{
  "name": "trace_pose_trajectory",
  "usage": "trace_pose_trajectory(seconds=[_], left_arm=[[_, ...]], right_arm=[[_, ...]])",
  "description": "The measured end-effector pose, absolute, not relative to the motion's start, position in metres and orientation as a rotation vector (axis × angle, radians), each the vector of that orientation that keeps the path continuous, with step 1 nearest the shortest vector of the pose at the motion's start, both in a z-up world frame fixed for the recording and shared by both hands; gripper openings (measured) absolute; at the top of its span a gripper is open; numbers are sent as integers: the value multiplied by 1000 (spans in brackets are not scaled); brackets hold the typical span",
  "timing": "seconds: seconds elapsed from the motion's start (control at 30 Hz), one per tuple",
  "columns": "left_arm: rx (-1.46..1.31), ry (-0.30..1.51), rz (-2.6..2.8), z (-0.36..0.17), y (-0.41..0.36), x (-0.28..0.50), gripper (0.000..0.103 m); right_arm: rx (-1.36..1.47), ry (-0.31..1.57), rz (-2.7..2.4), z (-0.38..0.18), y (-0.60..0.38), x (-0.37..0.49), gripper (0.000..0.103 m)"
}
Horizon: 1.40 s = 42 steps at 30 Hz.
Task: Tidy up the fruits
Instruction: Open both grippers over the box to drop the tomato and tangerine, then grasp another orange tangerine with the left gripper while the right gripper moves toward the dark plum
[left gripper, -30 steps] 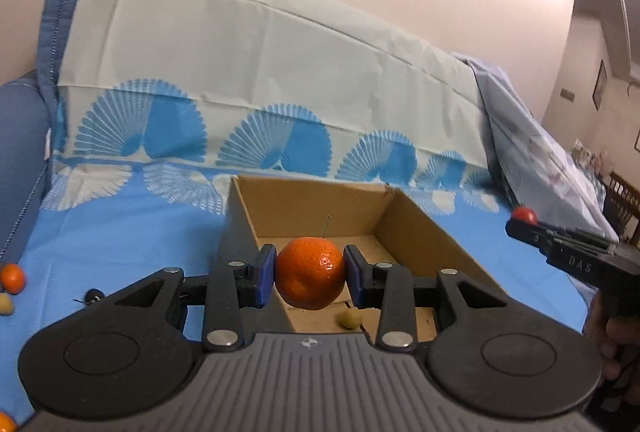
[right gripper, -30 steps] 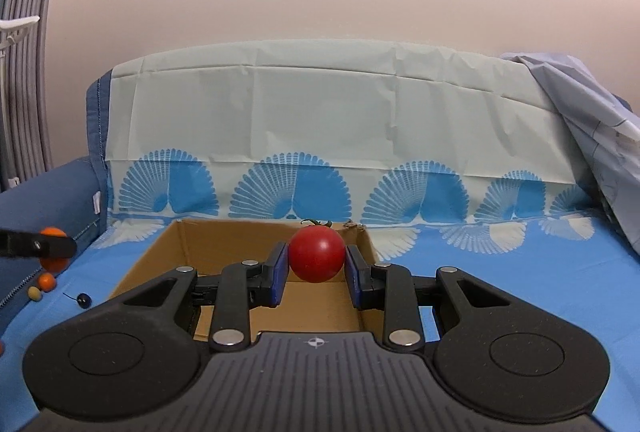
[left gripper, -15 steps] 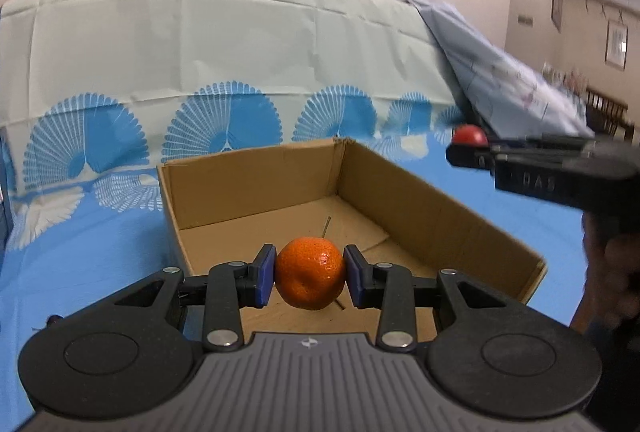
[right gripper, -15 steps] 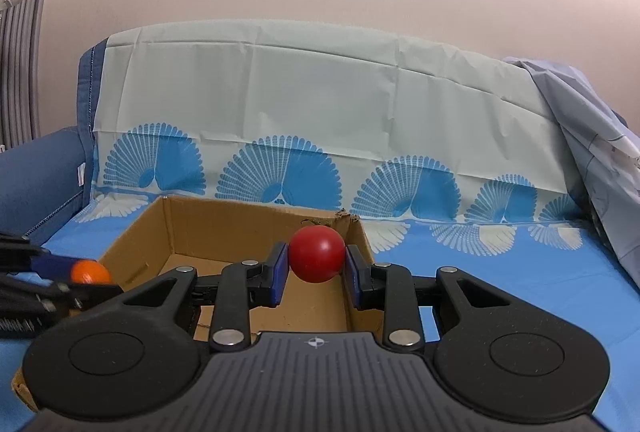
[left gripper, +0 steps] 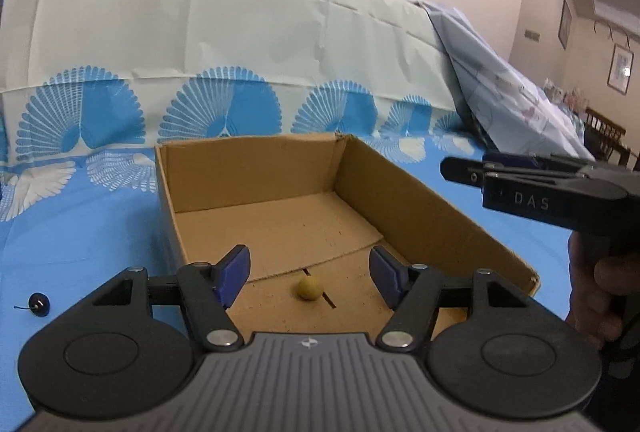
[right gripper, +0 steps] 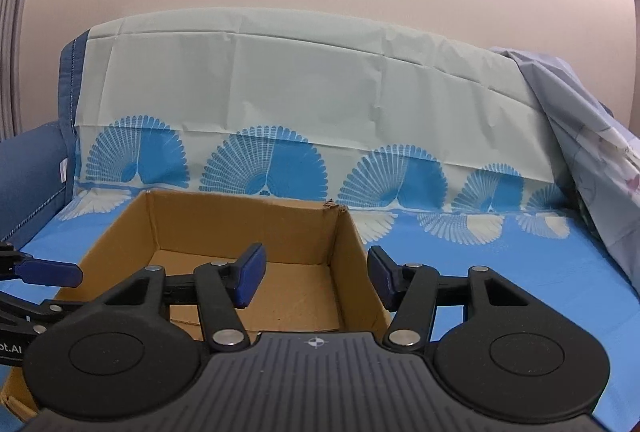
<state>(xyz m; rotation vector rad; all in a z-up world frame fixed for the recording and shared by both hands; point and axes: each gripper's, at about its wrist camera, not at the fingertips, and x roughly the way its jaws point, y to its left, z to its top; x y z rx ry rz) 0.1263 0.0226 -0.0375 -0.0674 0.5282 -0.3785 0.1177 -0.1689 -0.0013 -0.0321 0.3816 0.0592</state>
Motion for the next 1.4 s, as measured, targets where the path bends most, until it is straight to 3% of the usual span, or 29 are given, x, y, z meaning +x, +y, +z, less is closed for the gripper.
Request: trace_pose_trajectory(seconds=[0.27, 0.37, 0.43, 0.57, 0.6, 0.73, 0.93, 1.23, 1.27, 1.33, 1.4], left_arm=[[-27, 423, -347, -35, 21, 115, 62], [-27, 439, -338, -34, 24, 114, 48], [-34, 459, -336, -32, 29, 115, 29], [-59, 471, -329, -25, 43, 107, 17], [-73, 471, -331, -22, 47, 104, 15], [-147, 476, -290, -11, 71, 95, 16], [-270, 456, -137, -14, 128, 70, 16], [-456, 492, 236, -71, 205, 13, 16], [-456, 495, 279, -71, 210, 12, 18], [-488, 516, 373, -75, 223, 12, 40], [-558, 577, 468, -84, 239, 17, 51]], right_arm=[[-42, 383, 48, -2, -163, 118, 58], [-33, 374, 58, -1, -161, 116, 57], [-15, 365, 67, 1, -159, 115, 57], [31, 351, 92, 4, -152, 111, 53], [45, 348, 103, 5, -149, 110, 48], [92, 338, 160, 8, -136, 106, 34], [105, 330, 232, 10, -110, 100, 33], [110, 354, 310, 8, -73, 97, 33], [106, 356, 318, 8, -70, 97, 33], [99, 360, 331, 7, -65, 97, 33], [97, 365, 338, 6, -61, 98, 33]])
